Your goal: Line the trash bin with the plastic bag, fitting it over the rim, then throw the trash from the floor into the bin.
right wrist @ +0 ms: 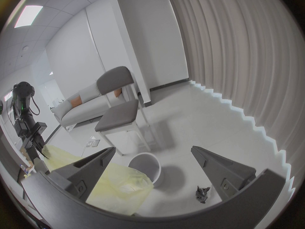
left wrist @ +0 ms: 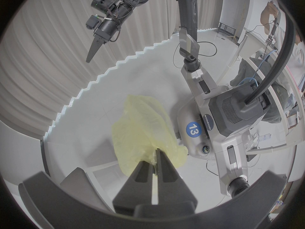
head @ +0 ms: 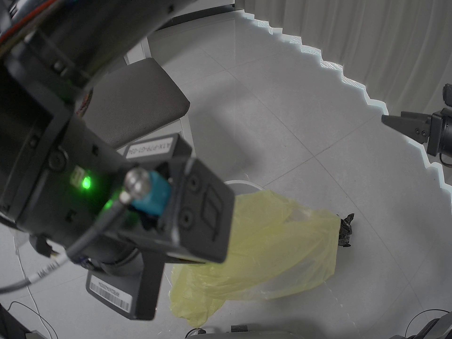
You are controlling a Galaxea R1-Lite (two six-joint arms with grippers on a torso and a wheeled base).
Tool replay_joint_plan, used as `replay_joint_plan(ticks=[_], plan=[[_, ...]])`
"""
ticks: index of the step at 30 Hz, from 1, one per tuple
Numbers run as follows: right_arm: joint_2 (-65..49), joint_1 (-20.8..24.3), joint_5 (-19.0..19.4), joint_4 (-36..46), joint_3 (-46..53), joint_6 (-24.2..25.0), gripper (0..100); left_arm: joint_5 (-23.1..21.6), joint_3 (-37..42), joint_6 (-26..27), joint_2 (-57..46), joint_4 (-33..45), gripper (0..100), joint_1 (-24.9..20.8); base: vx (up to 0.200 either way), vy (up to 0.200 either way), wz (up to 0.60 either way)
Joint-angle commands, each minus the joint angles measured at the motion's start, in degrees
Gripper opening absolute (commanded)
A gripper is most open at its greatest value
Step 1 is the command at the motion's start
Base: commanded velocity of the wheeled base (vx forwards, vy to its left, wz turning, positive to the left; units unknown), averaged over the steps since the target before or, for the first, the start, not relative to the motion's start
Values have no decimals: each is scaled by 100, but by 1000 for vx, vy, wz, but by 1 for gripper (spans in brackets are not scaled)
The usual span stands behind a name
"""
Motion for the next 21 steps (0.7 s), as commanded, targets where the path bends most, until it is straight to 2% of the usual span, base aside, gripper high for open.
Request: replay_joint_plan(ticks=[1,4,8,16,18,21], plan=[[387,328,-86,139,136,11,100,3,1,1,233,30,0,-37,0,0,0],[466,556,-201,438,303,11,100,3,1,1,215,39,0,-46,0,0,0],[387,618,-210,772,743,-112,100,3,1,1,136,56,0,-46,0,0,0],[-774,574,-210,1211,1762,-543,100,21,1,1,101,12,0,34,0,0,0],[-1081,574,-210,1466,1806,-561,100,21,1,1,127,-40,0,165,0,0,0],[-1512,609,-210,1905,1841,-561,100,21,1,18,198,-67,0,622,0,0,0]])
